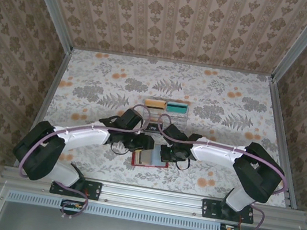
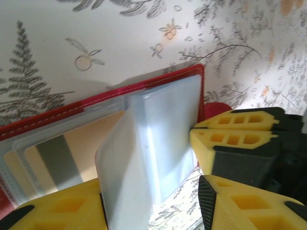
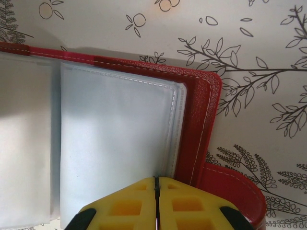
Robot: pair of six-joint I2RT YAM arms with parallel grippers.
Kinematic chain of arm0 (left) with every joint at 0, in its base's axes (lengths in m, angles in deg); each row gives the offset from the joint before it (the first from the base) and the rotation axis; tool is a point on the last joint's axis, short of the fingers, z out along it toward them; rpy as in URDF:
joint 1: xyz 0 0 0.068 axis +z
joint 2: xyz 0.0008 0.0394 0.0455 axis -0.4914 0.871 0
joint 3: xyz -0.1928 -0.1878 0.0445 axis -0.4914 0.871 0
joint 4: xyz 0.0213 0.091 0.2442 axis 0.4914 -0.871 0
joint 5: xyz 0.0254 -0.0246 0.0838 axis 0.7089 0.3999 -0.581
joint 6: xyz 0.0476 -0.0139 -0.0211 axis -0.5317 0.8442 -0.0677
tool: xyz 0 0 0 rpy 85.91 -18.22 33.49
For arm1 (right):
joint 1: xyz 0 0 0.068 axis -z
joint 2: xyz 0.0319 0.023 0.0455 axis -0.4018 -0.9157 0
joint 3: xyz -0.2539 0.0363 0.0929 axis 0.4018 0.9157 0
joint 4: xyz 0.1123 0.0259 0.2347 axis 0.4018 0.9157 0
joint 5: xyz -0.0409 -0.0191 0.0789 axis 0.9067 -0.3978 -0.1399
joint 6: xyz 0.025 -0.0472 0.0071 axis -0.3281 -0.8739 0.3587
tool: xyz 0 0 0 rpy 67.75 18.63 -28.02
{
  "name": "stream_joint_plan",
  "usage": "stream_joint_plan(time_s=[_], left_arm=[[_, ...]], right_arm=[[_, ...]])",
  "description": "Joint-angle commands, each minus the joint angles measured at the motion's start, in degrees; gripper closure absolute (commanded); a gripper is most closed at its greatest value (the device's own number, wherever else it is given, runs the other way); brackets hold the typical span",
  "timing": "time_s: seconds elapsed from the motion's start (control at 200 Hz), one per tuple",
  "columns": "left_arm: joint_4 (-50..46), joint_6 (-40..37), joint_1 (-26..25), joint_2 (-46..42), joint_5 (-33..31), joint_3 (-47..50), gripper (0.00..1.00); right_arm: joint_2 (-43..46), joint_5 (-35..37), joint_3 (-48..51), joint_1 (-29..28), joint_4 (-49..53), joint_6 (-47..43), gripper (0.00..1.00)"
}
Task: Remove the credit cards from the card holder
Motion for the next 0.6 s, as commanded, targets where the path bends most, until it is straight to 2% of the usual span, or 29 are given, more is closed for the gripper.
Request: stream_joint_plan(time_s=[0.0,0.1,0.18,0.47,0.595], left_arm=[[-1.2,-1.7,-0.7,1.0,0.4,-1.9,0.5],[-0.5,-2.0,-1.3,2.2,0.9,-3.0,0.51],[0.2,-2.0,-1.6,3.6,1.5,-4.3,0.52],[3.5,-1.5,-3.5,10.9,3.7,-8.9,0.57],[4.1,-1.5,-4.3,13.0,4.5,-10.3,0.6]], right_arm=[[-1.9,0.6,1.0,-0.7,1.9,0.7,0.9],[-0.1,2.0,1.4,-0.6,2.4,1.0,0.89],[2.6,3.8,2.1,-0.5,2.8,1.5,0.85],[15.9,10.9,5.4,-0.5,5.0,3.8,0.78],[19.8,10.9,8.0,0.1,3.8,5.2,0.77]])
